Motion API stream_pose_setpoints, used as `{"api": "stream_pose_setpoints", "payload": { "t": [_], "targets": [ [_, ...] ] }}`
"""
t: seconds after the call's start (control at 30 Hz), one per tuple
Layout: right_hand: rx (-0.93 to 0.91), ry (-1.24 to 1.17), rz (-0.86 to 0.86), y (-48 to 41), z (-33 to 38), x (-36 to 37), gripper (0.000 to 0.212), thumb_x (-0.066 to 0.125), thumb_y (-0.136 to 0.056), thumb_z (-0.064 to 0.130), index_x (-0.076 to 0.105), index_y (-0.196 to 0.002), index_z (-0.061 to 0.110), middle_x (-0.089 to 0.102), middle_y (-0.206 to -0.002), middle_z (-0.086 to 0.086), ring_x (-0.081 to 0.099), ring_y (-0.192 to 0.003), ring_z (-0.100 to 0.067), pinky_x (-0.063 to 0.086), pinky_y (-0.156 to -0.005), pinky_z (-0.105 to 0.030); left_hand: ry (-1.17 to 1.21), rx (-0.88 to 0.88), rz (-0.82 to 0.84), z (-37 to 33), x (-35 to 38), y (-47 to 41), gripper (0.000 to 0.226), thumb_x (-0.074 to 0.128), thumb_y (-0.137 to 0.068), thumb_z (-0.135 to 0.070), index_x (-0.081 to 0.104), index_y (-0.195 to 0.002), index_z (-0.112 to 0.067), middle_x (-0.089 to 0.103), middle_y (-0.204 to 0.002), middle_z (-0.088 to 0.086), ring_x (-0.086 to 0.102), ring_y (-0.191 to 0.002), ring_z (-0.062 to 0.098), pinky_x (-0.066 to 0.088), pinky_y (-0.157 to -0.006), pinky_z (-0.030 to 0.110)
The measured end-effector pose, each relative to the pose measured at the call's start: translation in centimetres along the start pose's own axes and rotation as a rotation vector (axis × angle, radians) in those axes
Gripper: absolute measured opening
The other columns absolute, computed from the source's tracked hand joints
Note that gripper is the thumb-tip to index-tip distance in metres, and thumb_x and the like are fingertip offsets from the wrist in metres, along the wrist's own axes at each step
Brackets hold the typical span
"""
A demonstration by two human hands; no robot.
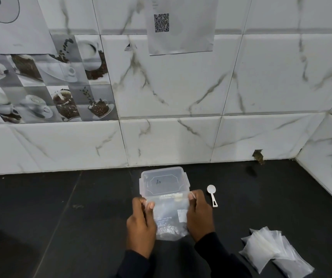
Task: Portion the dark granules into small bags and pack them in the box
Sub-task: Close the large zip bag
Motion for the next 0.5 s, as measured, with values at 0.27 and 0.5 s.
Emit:
{"api": "stream_pose_setpoints", "payload": {
  "t": [0.27,0.5],
  "targets": [
    [0.135,0.351,0.280,1.9,-6.3,1.7,0.017,0.033,-0.102,0.033,0.044,-0.100,0.021,0.065,-0.086,-0.005,0.064,-0.081,-0.030,0.049,-0.073,-0.035,-0.166,-0.199,0.085,5.5,1.9,3.0,0.019,0.044,-0.100,-0.040,0.039,-0.087,-0.027,0.060,-0.061,-0.005,0.060,-0.055,0.009,0.053,-0.050,0.031],
    [0.178,0.433,0.370,2.4,-10.0,3.0,0.026,0.035,-0.102,0.033,0.045,-0.123,0.022,0.052,-0.124,-0.003,0.058,-0.107,-0.027,0.046,-0.095,-0.041,-0.305,-0.340,0.250,10.0,4.0,5.0,0.021,0.036,-0.098,-0.052,0.038,-0.095,-0.031,0.066,-0.084,-0.001,0.065,-0.074,0.021,0.058,-0.074,0.043]
  ]
}}
Point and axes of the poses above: each hand's wrist, its own y-axis away from the middle knuckle, its own x-axis out of the palm, z = x × y, the point moved 1 cm from there along -y, towards the middle knuckle
